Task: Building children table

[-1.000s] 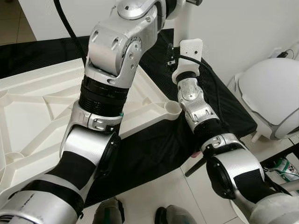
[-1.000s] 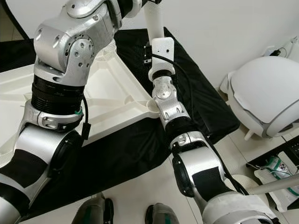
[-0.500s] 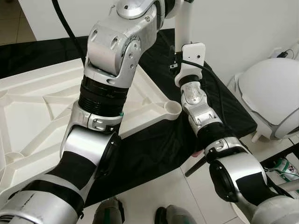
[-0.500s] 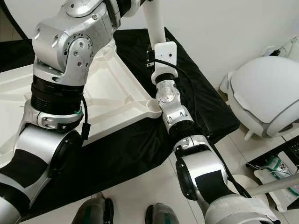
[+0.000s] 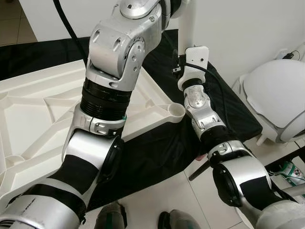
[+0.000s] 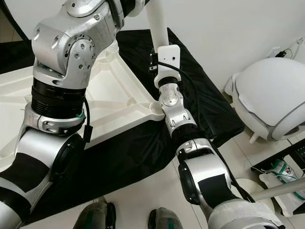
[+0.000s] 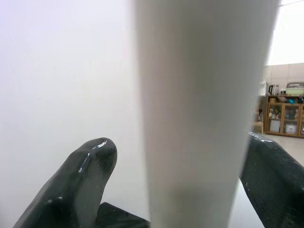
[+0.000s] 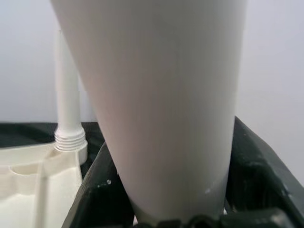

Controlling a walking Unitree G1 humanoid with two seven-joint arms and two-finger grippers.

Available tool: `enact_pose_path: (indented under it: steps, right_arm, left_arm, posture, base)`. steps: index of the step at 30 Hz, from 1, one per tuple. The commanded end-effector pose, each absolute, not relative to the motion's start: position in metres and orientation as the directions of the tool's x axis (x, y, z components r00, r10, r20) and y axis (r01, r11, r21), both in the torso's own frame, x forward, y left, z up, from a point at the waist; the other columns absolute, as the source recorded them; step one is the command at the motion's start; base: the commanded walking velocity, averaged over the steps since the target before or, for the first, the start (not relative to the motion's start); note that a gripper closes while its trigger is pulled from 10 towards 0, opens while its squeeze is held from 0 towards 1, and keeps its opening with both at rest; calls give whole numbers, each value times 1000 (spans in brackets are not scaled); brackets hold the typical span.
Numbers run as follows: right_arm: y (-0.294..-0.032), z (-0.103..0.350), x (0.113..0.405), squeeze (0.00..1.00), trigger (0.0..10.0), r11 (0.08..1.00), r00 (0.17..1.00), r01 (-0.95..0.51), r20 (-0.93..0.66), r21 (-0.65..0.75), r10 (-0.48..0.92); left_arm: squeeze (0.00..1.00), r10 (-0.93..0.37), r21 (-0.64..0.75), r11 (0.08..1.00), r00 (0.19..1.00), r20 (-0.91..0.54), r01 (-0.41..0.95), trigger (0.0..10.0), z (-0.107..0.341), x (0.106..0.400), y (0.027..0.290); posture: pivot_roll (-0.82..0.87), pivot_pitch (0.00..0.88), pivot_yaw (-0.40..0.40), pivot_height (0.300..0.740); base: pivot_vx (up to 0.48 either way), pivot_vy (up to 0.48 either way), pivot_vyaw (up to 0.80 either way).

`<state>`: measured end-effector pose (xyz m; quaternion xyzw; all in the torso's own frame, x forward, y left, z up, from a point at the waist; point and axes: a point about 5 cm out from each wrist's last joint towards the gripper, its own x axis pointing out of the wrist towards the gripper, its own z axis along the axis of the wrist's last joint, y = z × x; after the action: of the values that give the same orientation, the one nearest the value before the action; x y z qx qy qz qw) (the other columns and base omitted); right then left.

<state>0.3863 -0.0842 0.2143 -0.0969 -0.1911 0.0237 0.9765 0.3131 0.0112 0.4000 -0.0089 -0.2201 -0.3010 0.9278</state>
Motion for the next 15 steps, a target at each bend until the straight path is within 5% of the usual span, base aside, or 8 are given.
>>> enact_pose_path:
  steps: [1, 15]
  right_arm:
    - [-93, 213, 389, 0, 10000, 994, 943, 13, 332, -105, 23]
    - [-112, 204, 391, 0, 10000, 995, 960, 88, 269, -35, -75]
  left_arm:
    - [0, -551, 116, 824, 734, 397, 555, 10000, 397, 313, 7]
    - [0, -575, 79, 804, 738, 354, 589, 10000, 389, 314, 0]
  posture:
    - [21, 0, -25, 740]
    - [16, 0, -26, 740]
  base:
    - [0, 0, 0]
    - [0, 0, 0]
